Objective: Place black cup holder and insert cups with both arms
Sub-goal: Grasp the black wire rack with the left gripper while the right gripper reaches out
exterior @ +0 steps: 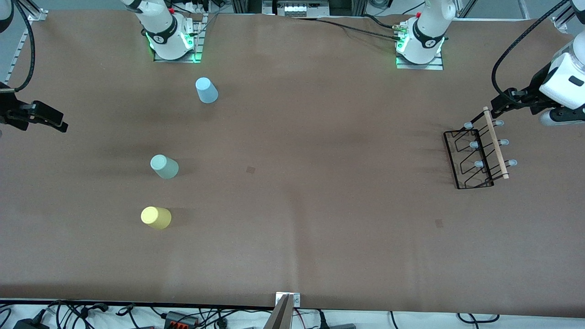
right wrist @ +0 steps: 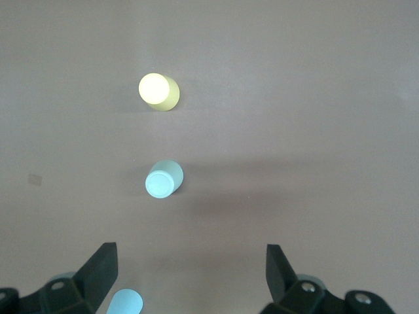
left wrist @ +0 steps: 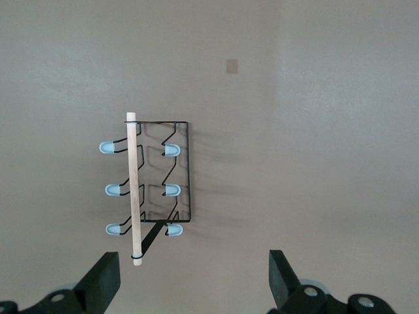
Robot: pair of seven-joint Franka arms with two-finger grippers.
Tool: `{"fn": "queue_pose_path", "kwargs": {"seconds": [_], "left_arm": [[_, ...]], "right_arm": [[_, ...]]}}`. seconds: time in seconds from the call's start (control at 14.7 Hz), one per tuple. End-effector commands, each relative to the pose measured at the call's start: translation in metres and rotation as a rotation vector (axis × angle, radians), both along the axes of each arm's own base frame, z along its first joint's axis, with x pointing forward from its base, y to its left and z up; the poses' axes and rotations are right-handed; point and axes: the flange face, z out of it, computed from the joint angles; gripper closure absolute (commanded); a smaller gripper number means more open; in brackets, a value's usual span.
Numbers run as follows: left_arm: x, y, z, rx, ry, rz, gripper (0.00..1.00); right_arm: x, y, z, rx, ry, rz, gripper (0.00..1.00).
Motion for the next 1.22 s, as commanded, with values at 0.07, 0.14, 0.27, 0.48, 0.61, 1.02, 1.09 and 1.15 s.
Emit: {"fn": "queue_pose_path", "kwargs": {"seconds": [0.07, 0.14, 0.27, 0.48, 0.61, 1.02, 1.09, 1.15], "left_arm": [[-0.001, 0.003, 0.003, -0.02, -0.003, -0.001, 0.0], [-0.001, 0.003, 0.002, -0.02, -0.001, -0.001, 0.0], [0.003, 0.002, -0.006, -0.026, 0.014, 0.009, 0.0], [0.012, 0.008, -0.024, -0.023, 0.047, -0.021, 0.0], [0.018, 0.032, -0.045, -0.039, 0.084, -0.038, 0.0], [0.013, 0.07, -0.119, -0.036, 0.036, -0.026, 0.0], [0.002, 0.083, -0.135, -0.031, 0.007, -0.025, 0.0], [-0.008, 0.089, -0.15, -0.025, -0.017, -0.035, 0.0]], "right_arm": [[-0.008, 0.001, 0.005, -0.004, -0.001, 0.02, 0.0], [-0.007, 0.001, 0.006, -0.005, -0.005, 0.02, 0.0], [-0.008, 0.0, 0.006, -0.004, -0.004, 0.018, 0.0], [-0.007, 0.001, 0.005, -0.005, -0.004, 0.02, 0.0], [-0.006, 0.001, 0.004, -0.005, -0.002, 0.02, 0.0], [-0.002, 0.0, -0.004, -0.004, 0.007, 0.02, 0.0], [0.0, 0.0, -0.006, -0.003, 0.008, 0.018, 0.0], [0.002, 0.001, -0.012, -0.001, 0.016, 0.018, 0.0]]}}
